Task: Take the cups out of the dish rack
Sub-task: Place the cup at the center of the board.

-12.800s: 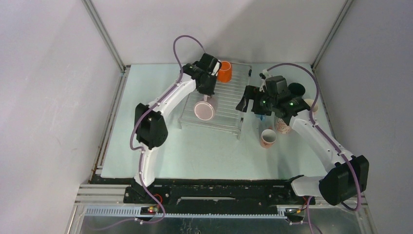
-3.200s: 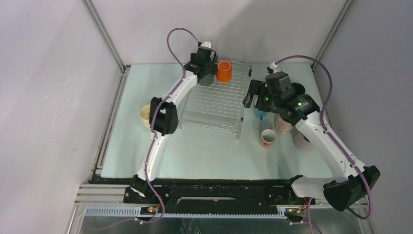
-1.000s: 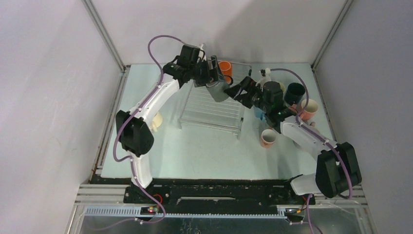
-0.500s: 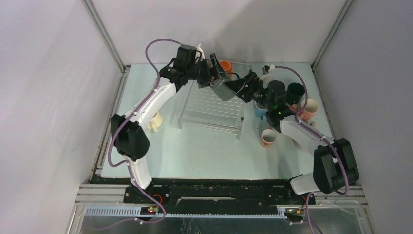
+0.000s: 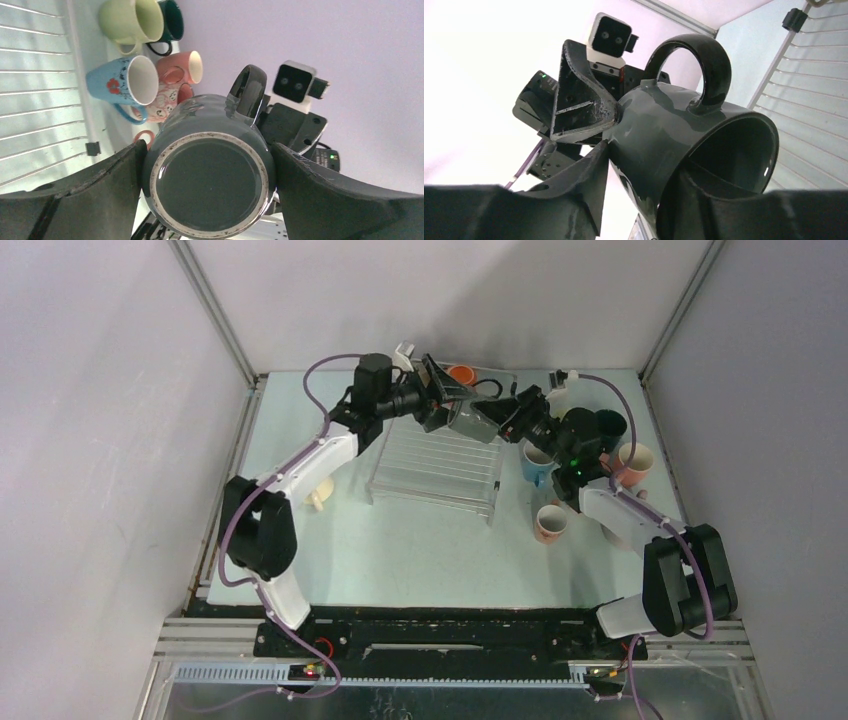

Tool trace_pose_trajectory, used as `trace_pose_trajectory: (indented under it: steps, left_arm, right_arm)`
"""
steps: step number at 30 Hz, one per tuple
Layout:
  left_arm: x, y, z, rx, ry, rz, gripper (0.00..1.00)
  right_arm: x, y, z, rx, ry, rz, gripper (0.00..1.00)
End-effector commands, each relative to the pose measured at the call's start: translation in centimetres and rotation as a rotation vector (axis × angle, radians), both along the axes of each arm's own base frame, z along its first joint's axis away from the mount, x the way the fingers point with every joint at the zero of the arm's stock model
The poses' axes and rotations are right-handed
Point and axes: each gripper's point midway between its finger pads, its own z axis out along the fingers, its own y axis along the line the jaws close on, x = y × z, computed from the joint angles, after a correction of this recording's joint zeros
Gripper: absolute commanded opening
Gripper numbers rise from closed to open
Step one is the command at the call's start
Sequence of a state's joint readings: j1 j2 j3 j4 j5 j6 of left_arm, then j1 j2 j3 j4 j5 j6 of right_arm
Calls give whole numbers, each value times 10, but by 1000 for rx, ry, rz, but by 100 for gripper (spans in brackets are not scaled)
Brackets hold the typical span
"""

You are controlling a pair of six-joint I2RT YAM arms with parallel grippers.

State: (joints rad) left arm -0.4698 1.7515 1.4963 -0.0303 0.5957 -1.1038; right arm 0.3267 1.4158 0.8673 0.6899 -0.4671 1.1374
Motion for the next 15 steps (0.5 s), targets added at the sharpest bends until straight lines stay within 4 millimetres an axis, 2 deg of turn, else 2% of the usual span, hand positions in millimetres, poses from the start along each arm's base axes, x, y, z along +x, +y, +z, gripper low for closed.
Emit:
trace_pose_trajectory:
  steps: [1,2,5,7,9,12,14,15]
  left_arm:
    - [-22,-3,72,-240,-97,-60,46]
    - [-23,-3,71,-251,-89,-62,46]
    - [-25,-3,72,-279,-83,-65,46]
    - [-25,-2,71,-281,-85,-63,50]
    - [-26,-1,71,-278,-88,-60,62]
    - [-27,0,68,-269,-93,-55,86]
    - [-26,1,65,-249,-98,-51,98]
    - [-26,3,64,-232,-105,-47,100]
  right_arm:
    - [-20,4,37,65,-108,62,41]
    - [-21,4,38,65,-109,64,32]
    - [-24,3,41,67,-114,68,12]
    - [-26,3,44,69,-119,70,0]
    - [-28,2,46,68,-125,67,0]
    - [-30,1,48,57,-129,59,0]
    - [-32,0,49,40,-133,52,0]
    - [-32,-1,50,27,-130,44,0]
